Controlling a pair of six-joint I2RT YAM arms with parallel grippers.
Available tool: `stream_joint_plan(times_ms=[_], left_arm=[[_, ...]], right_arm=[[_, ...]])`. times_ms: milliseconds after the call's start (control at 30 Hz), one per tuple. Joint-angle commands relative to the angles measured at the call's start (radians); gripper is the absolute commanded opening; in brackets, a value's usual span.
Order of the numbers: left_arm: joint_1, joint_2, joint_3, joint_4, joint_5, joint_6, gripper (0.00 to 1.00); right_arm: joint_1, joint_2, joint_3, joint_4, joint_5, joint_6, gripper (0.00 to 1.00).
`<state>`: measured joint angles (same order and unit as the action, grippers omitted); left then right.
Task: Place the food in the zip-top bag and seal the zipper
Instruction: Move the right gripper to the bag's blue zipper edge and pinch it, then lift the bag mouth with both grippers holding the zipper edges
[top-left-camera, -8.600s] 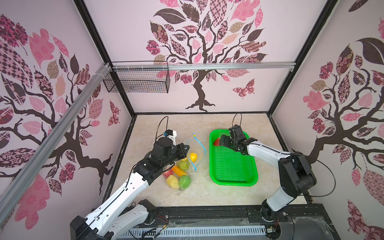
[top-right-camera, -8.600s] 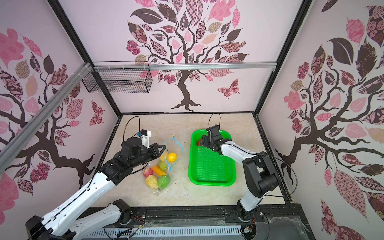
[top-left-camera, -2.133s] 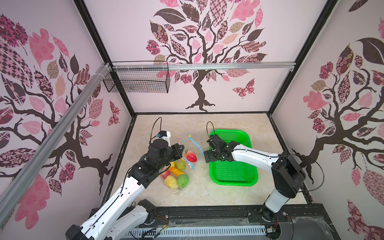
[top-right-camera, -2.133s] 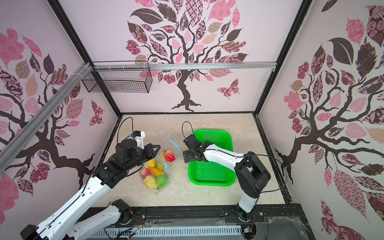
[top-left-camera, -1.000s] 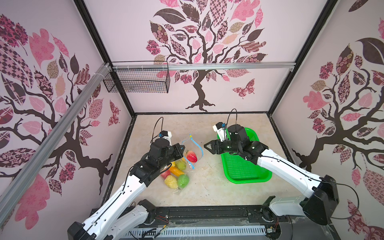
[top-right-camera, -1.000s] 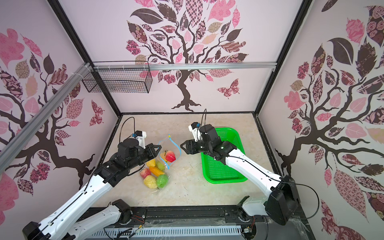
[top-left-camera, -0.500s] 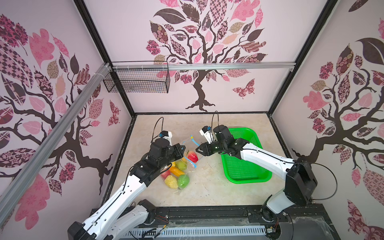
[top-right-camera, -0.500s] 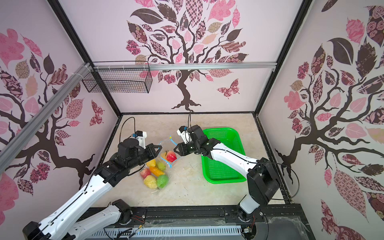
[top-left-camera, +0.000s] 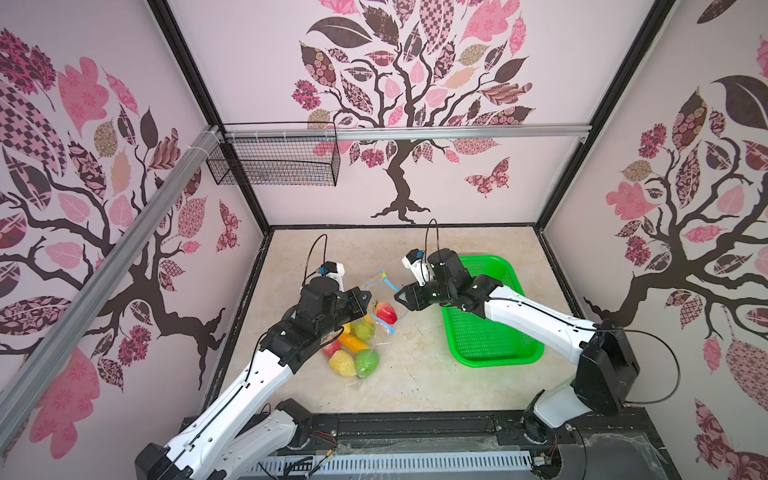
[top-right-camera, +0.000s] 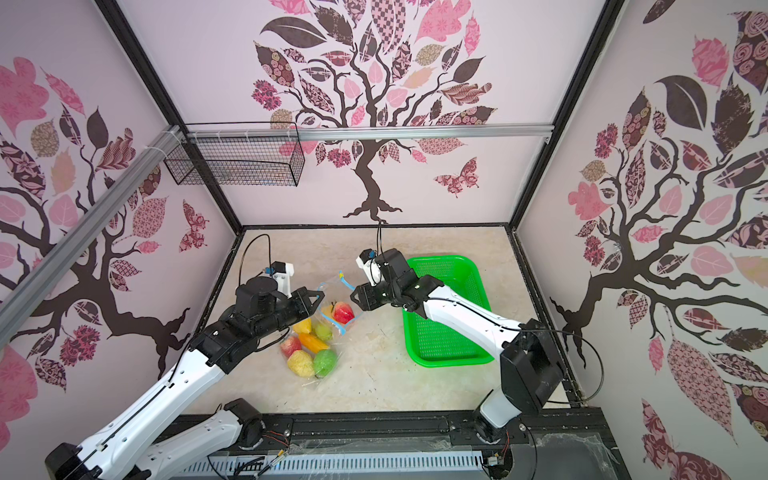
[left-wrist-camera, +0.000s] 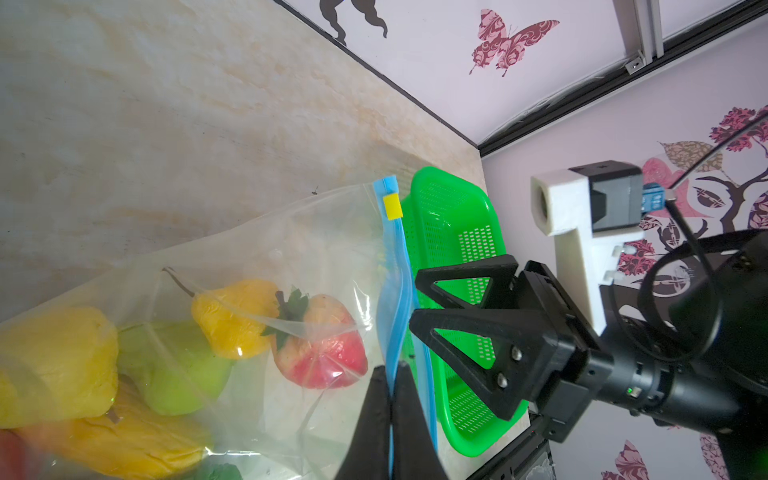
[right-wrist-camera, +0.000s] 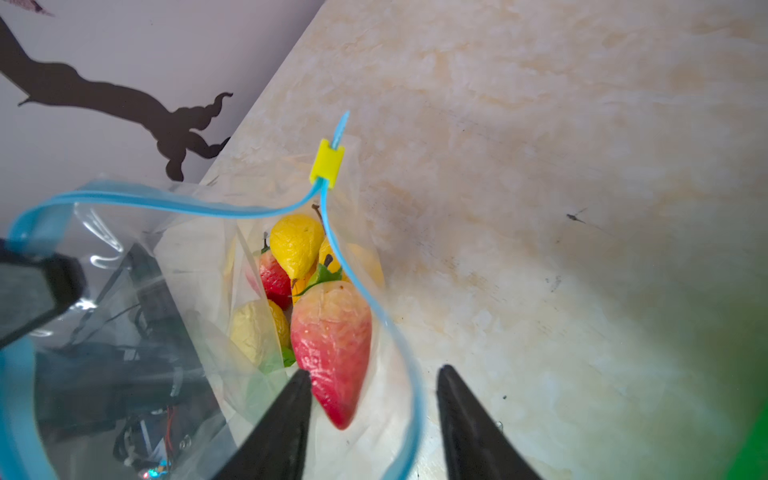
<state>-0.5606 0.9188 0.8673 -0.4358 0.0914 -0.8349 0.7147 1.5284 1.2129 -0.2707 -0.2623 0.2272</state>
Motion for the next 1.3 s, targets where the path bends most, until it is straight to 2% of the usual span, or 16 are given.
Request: stream_joint_plan(times_ms=[0,167,267,467,533,567,867,1067,1167,1267], left_arm=[[0.005,-0.007,-0.023,0.017,0.005,0.003,0.0],[0.004,-0.006,-0.022,0.019,0.01,0.003,0.0],[0.005,-0.01,-0.018,0.019,0.012,0.003,0.0],[0.005,-0.007,-0.016,0.019,0.013,0.003,0.0],[0.004,-0.007,-0.016,0.022,0.016,0.004,0.0],[0.005,-0.006,-0.014,0.024,0.016,0.003,0.0],[0.004,-0.002,0.021,0.024,0.029,0.016,0.0],[-0.004,-0.009,0.087,0.028,0.052,0.004,0.0],[-0.032,-0.016,0.124,0.038,0.037,-0.002,0.0],[-0.106,-0.019,0.166,0.049,-0.03,0.009,0.0]], right_arm=[[-0.003,-0.049,0.032,-0.038,0.1,-0.035,0.66],[-0.006,0.019,0.041,-0.022,0.023,-0.006,0.74],[-0.005,0.068,0.055,-0.004,-0.027,0.018,0.69],[-0.005,0.125,0.083,0.005,-0.114,0.035,0.27],[-0.004,0.116,0.085,0.008,-0.115,0.032,0.04],[-0.004,0.105,0.085,0.012,-0.113,0.031,0.0],[-0.005,0.039,0.134,-0.007,-0.118,0.007,0.0],[-0.004,0.008,0.264,-0.082,-0.091,-0.057,0.0],[-0.005,0.007,0.359,-0.13,-0.083,-0.1,0.0],[-0.005,0.021,0.444,-0.176,-0.089,-0.132,0.0]])
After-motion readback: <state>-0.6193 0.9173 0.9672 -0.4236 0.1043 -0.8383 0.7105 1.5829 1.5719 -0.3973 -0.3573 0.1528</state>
